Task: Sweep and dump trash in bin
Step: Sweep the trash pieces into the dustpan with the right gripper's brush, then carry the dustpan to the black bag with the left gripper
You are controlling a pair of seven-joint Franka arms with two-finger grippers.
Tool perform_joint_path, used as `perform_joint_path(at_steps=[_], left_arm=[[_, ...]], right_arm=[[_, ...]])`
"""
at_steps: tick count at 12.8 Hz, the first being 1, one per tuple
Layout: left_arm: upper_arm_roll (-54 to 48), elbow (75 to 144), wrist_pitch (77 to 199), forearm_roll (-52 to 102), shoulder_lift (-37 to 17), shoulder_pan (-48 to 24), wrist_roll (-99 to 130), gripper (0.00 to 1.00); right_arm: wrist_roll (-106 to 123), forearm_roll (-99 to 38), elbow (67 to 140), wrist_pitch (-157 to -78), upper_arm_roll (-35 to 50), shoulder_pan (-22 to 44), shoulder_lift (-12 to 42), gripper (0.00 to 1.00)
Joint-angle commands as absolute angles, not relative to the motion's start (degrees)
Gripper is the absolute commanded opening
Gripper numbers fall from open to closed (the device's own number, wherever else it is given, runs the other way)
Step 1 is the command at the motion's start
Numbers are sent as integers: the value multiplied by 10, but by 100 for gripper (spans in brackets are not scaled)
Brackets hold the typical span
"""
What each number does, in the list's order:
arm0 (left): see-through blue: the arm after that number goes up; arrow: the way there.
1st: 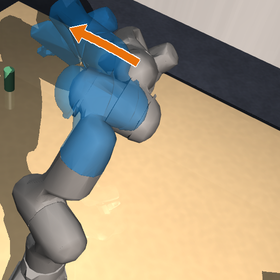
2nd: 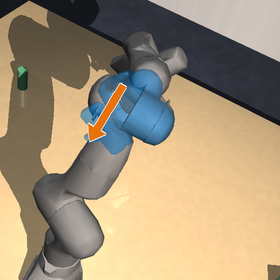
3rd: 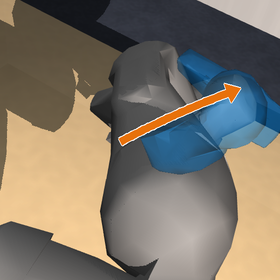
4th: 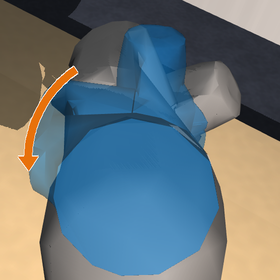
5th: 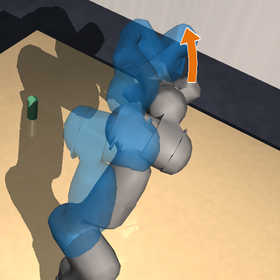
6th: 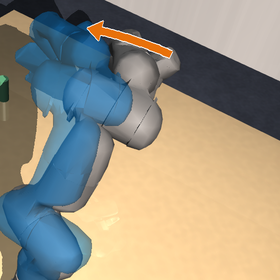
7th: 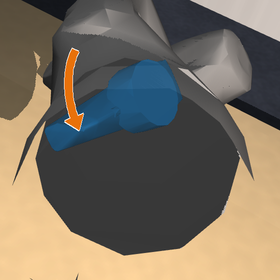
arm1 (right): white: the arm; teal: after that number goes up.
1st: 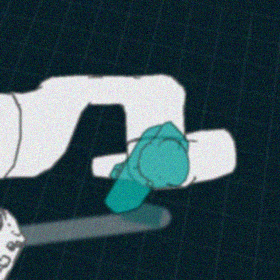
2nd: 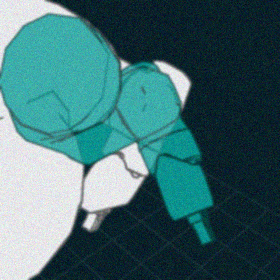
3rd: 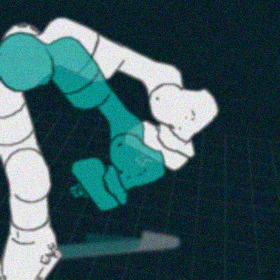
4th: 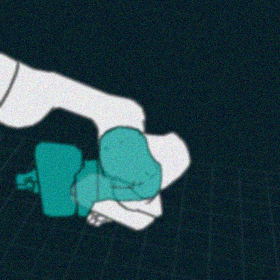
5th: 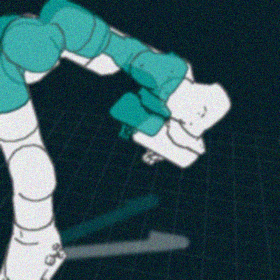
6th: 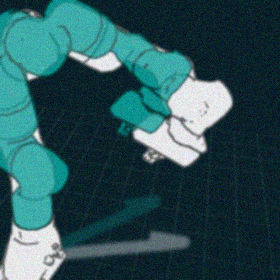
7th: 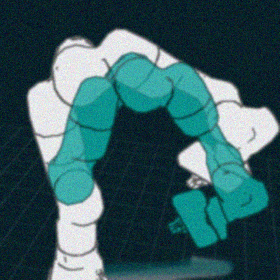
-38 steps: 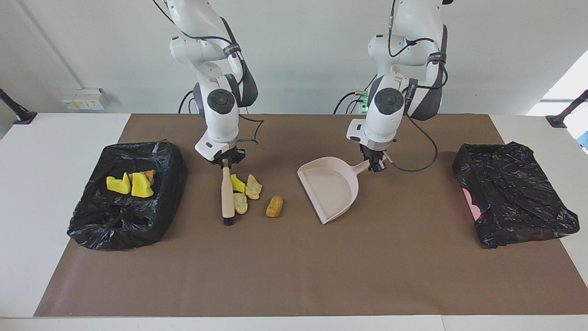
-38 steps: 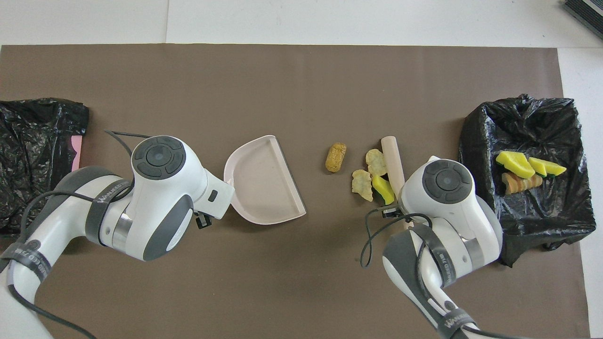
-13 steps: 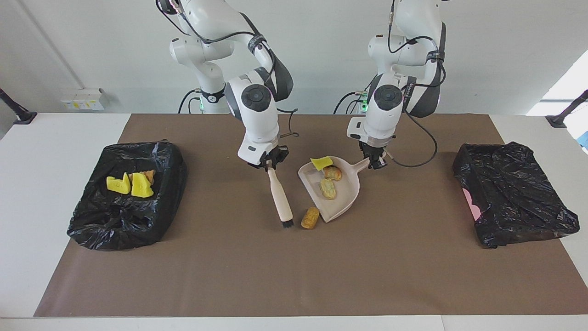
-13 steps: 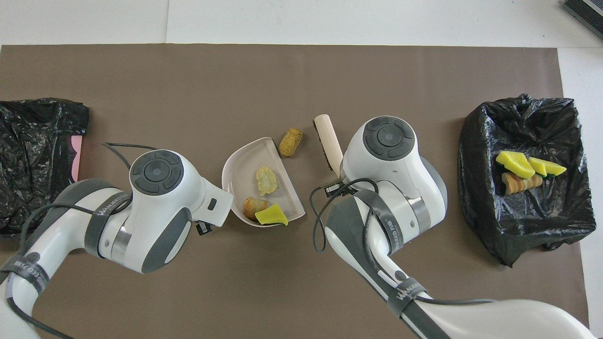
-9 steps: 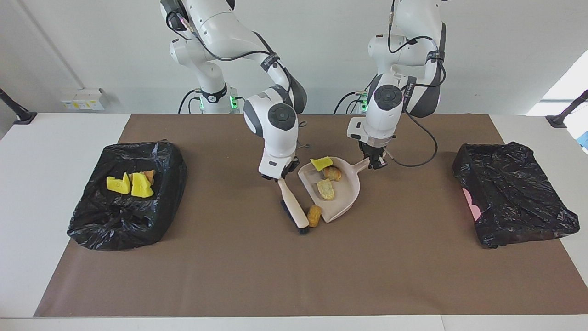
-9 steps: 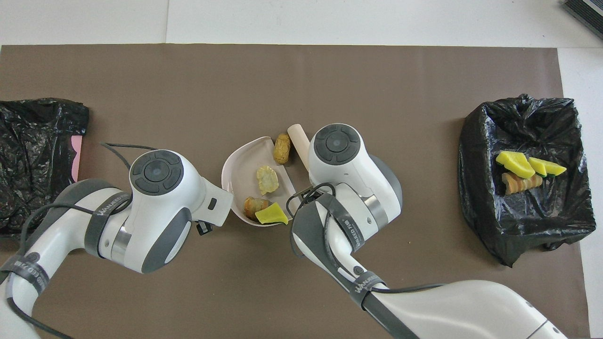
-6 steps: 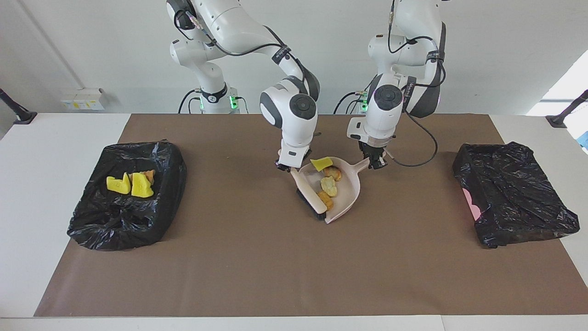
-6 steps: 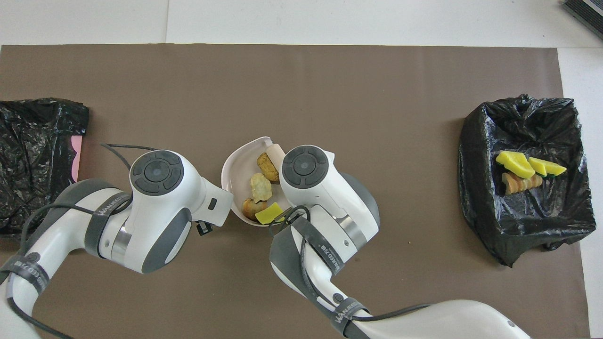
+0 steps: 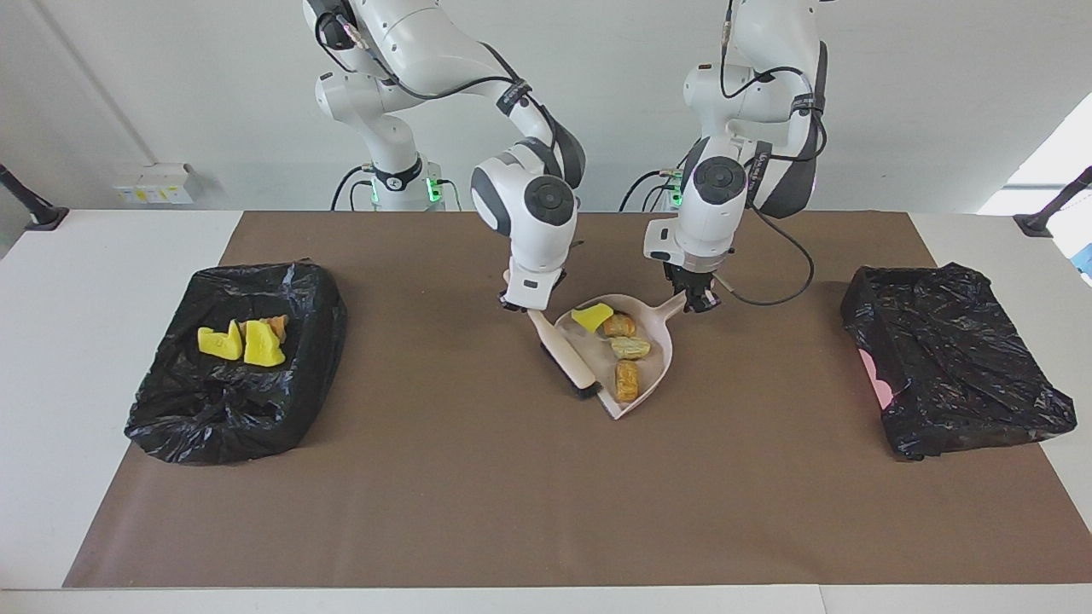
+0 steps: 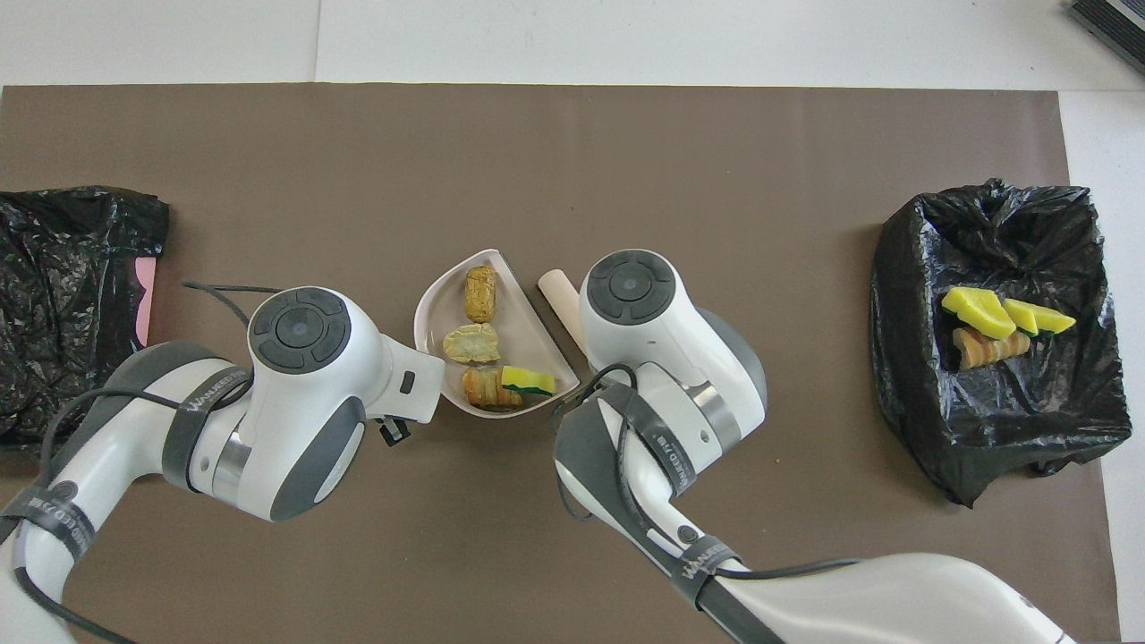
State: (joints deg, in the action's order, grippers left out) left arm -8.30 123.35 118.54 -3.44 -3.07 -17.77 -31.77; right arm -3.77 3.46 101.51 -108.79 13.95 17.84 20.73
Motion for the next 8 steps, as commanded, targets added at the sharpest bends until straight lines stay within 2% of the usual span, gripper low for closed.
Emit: perform_joint_path(at_steps=[1,5,8], left_arm=[[-78,1243,1193,-39,-16,-189,-249,0],[-78,1239,1191,-39,-13,-188,-158,0],[-77,1227,1190,-36,1,-181,-114,0]], right_arm=[[-18,35,1020,-1051,145,136,173,0],[-63,31,1025,-967,146,134,110,0],[-181,32,1035,-940,148,175,90,0]])
